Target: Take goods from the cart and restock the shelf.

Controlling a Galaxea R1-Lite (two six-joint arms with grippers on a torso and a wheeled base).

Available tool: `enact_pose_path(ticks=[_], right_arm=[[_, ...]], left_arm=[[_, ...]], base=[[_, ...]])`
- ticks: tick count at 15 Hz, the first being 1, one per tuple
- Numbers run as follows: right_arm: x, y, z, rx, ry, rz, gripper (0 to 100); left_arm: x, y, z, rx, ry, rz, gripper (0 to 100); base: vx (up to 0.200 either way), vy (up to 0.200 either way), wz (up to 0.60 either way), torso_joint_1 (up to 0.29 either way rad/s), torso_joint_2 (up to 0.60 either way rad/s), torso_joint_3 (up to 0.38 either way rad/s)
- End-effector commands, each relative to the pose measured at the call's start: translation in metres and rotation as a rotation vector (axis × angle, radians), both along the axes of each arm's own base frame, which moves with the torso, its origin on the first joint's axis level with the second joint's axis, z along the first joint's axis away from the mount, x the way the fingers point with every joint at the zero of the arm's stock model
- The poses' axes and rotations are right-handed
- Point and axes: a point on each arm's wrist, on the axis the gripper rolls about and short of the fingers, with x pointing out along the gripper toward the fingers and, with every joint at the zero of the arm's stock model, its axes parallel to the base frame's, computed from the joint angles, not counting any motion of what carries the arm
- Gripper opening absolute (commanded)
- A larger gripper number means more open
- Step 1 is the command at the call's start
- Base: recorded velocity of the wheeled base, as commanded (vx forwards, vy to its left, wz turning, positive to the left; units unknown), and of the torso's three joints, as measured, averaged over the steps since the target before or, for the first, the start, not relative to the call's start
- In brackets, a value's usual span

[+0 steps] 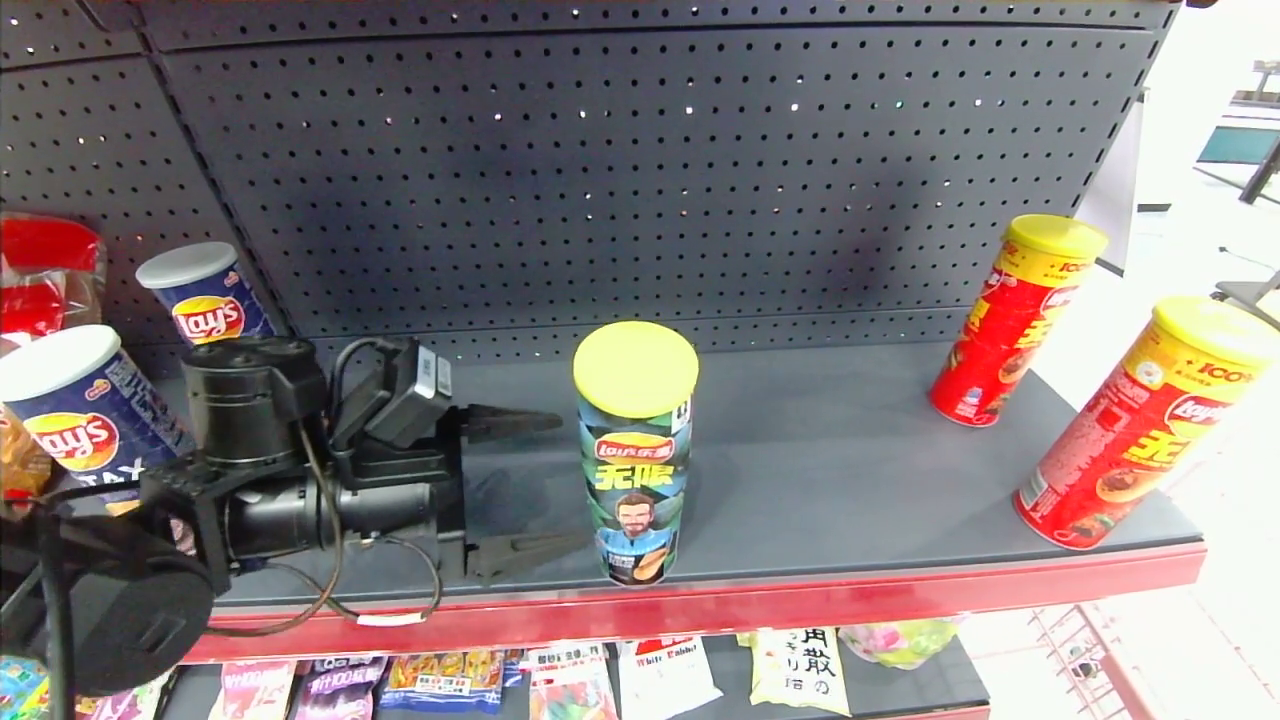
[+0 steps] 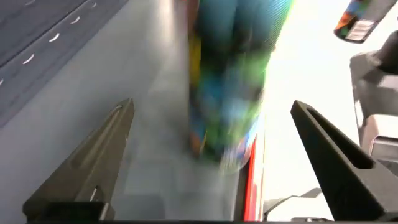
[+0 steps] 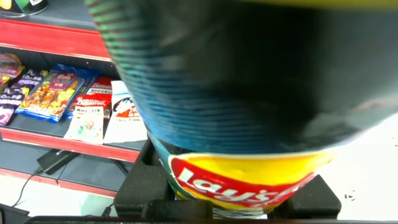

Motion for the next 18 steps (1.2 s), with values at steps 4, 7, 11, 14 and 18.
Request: enact_pose_path(ticks=[4, 7, 11, 14, 18], right_arm=[[0.000, 0.000, 0.000, -0.002, 0.002, 0.002, 0], [0.000, 0.000, 0.000, -0.002, 0.002, 0.002, 0], [-0.001, 0.000, 0.003, -0.012, -0.008, -0.005, 0], [0.004, 0.000, 0.043, -0.012, -0.020, -0.022, 0], [0.029, 0.003, 0.088, -0.041, 0.029, 0.021, 0]], left_arm=[[-0.047, 0.045, 0.009, -0.030, 0.004, 0.131, 100], [-0.095, 0.057, 0.017, -0.080, 0.020, 0.204, 100], [-0.152, 0.078, 0.019, -0.126, -0.055, 0.628, 100], [-0.190, 0.089, 0.024, -0.127, -0.023, 0.706, 100], [-0.248, 0.104, 0.019, -0.057, 0.059, 0.803, 100]], base=[[0.000, 0.000, 0.00, 0.000, 0.00, 0.000], [0.000, 0.000, 0.00, 0.000, 0.00, 0.000], [0.000, 0.000, 0.00, 0.000, 0.00, 0.000], [0.000, 0.000, 0.00, 0.000, 0.00, 0.000], [0.000, 0.000, 0.00, 0.000, 0.00, 0.000]])
